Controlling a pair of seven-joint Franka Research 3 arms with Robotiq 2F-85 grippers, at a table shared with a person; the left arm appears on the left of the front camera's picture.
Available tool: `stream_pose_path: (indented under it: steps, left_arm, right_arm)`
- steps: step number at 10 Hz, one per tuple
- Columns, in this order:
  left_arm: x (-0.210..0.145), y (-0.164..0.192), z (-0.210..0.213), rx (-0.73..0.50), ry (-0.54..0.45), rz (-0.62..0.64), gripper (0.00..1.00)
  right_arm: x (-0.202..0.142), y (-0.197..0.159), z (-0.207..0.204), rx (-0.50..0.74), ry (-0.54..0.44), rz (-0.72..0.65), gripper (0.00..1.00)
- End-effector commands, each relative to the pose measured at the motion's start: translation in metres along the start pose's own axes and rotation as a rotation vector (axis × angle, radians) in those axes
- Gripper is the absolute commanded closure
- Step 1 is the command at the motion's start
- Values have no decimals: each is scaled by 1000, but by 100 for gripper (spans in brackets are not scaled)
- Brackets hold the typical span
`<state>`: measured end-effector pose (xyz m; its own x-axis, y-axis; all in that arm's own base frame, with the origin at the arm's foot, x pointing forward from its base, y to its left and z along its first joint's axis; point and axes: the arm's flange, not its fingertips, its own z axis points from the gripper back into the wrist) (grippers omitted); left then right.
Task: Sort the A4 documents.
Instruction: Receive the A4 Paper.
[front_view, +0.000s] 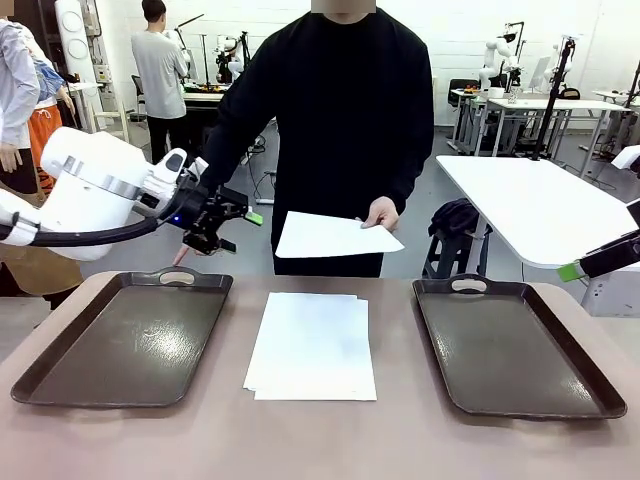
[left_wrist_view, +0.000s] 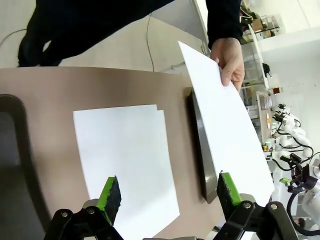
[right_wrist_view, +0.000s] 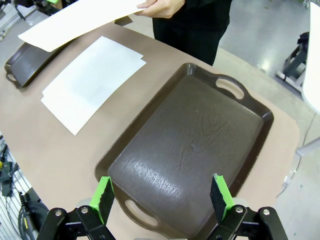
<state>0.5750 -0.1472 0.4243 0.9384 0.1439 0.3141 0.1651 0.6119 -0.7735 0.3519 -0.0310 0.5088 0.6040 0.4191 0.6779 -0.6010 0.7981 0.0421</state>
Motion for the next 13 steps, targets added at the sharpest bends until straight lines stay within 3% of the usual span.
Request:
stream_pose_path:
  steps: [1,7,11,12,13]
  left_arm:
    - [6,-2,-21,-70,14,24,0]
    - [11,-3,-62,-280,77,134,0]
    - [15,1,-74,-311,132,132,0]
    - [14,1,-73,-317,129,125,6]
    - [14,2,-73,-344,128,134,18]
  right_arm:
    - [-1,-1,-2,12,-3,-4,0]
    - [-1,-1,-2,12,-3,-4,0]
    - [-1,-1,-2,12,-3,-4,0]
    - [-1,-1,-2,12,-3,-4,0]
    - [-1,-1,-2,12,-3,-4,0]
